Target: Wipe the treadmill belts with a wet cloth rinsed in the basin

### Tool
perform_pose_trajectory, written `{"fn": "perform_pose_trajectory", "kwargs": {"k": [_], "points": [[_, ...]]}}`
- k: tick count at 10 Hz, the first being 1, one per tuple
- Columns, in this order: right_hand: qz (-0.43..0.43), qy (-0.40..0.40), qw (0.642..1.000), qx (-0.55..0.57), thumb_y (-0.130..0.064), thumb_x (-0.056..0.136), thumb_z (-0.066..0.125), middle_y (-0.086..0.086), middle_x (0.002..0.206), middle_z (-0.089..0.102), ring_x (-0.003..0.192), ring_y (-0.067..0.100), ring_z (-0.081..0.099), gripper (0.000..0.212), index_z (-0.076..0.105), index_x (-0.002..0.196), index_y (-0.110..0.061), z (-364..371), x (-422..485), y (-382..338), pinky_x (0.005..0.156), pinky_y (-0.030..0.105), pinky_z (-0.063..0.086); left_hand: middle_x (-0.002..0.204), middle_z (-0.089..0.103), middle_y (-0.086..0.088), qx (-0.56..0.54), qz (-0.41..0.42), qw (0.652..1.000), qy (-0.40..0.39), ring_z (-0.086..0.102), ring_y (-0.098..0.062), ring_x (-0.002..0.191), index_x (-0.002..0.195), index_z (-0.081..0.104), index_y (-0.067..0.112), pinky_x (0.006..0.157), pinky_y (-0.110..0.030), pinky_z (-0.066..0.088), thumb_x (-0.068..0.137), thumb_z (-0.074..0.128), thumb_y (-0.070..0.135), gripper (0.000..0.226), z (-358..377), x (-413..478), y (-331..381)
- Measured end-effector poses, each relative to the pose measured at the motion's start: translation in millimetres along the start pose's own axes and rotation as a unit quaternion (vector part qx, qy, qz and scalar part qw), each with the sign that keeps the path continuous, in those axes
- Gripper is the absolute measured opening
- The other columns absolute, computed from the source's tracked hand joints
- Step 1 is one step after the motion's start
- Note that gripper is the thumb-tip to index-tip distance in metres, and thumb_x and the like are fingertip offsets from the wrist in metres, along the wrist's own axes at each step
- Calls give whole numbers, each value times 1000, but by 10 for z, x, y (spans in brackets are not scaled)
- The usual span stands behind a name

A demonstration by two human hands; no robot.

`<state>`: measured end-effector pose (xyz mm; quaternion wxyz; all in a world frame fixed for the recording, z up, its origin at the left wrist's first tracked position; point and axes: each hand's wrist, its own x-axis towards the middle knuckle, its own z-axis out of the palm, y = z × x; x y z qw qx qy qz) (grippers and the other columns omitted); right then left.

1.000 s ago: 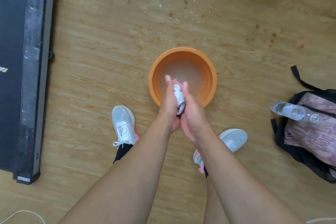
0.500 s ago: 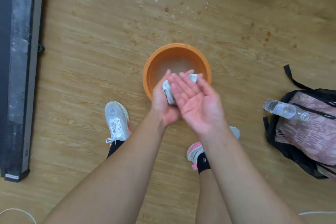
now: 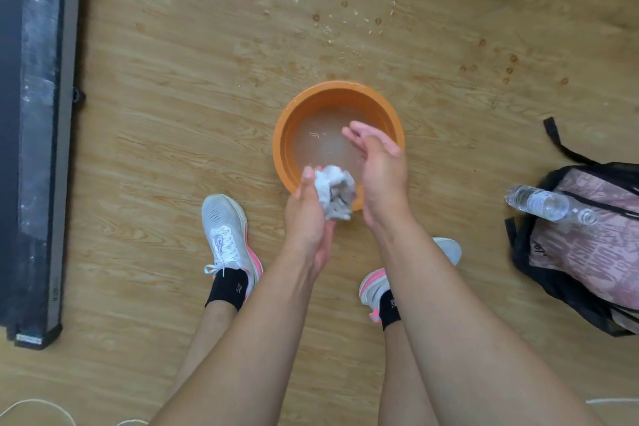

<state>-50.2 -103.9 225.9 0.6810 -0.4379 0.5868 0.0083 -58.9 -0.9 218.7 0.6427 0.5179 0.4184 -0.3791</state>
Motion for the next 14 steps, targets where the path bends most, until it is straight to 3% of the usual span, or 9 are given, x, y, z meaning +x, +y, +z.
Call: {"fn": "perform_pose_trajectory", "kwargs": {"k": [2, 3, 5, 6, 7, 9, 11, 12, 14], "points": [[-40, -47, 996, -71, -44, 113, 39, -1, 156, 54, 143, 8, 49, 50, 54, 151, -16, 170, -221, 82, 122, 26, 33, 146, 63, 1, 100, 76, 979, -158, 59, -10, 134, 149, 55, 15, 117, -32, 44, 113, 43, 24, 39, 326, -32, 289], [5, 45, 994, 98, -53, 111, 39, -11, 121, 59, 80, -8, 68, 48, 40, 142, -15, -4, 13, -19, 85, 22, 57, 145, 64, -2, 193, 102, 942, -257, 60, -11, 134, 151, 52, 15, 116, -30, 44, 110, 50, 16, 41, 319, -178, 284], [93, 33, 969, 224, -68, 100, 50, -3, 174, 21, 158, 12, 27, 87, 23, 167, -20, -53, 28, -41, 127, 39, 29, 133, 71, 0, 285, 148, 917, -235, 66, -6, 120, 143, 60, 9, 103, -22, 51, 103, 58, -3, 42, 148, -290, 349], [118, 41, 969, 214, -61, 105, 45, -1, 175, 19, 160, 13, 19, 77, 25, 167, -20, -25, 131, 10, 127, 36, 25, 130, 73, -2, 302, 140, 912, -241, 68, -9, 116, 138, 65, 15, 102, -28, 53, 103, 61, 1, 38, 24, -266, 430], [148, 16, 979, 139, -60, 108, 38, 8, 148, 60, 134, 17, 60, 61, 55, 146, -16, 31, 174, 60, 95, 32, 47, 123, 75, 2, 316, 150, 902, -252, 69, -7, 109, 133, 66, 19, 97, -26, 54, 102, 62, 2, 36, -62, -206, 509], [128, -1, 989, -81, -71, 104, 29, -1, 165, 41, 148, 24, 44, 76, 37, 162, -22, -67, 427, 359, 125, 48, 33, 124, 71, -1, 416, 219, 881, -54, 70, -19, 111, 137, 60, 20, 100, -36, 55, 95, 75, 17, 46, -231, 596, 480], [91, 12, 978, -186, -62, 109, 29, 6, 148, 58, 133, 27, 57, 63, 49, 154, -23, -407, 653, 643, 118, 47, 42, 124, 54, -11, 735, 343, 583, -49, 53, -34, 116, 127, 58, 13, 86, -46, 46, 101, 59, 27, 29, -135, 1126, 137], [81, 47, 978, -187, -55, 111, 29, 2, 95, 61, 95, 24, 60, 54, 56, 144, -20, -517, 764, 830, 88, 39, 51, 140, 48, -9, 804, 316, 502, -42, 46, -32, 131, 138, 50, 16, 92, -46, 45, 104, 48, 31, 38, 21, 1185, -43], [38, -30, 936, -347, -50, 111, 34, 16, 153, 53, 138, 35, 52, 57, 47, 153, -14, -435, 657, 983, 119, 49, 39, 174, 7, -14, 799, 239, 552, -24, 1, -32, 162, 166, 15, 14, 129, -45, 17, 98, 51, 15, 77, -572, 1232, -126]]}}
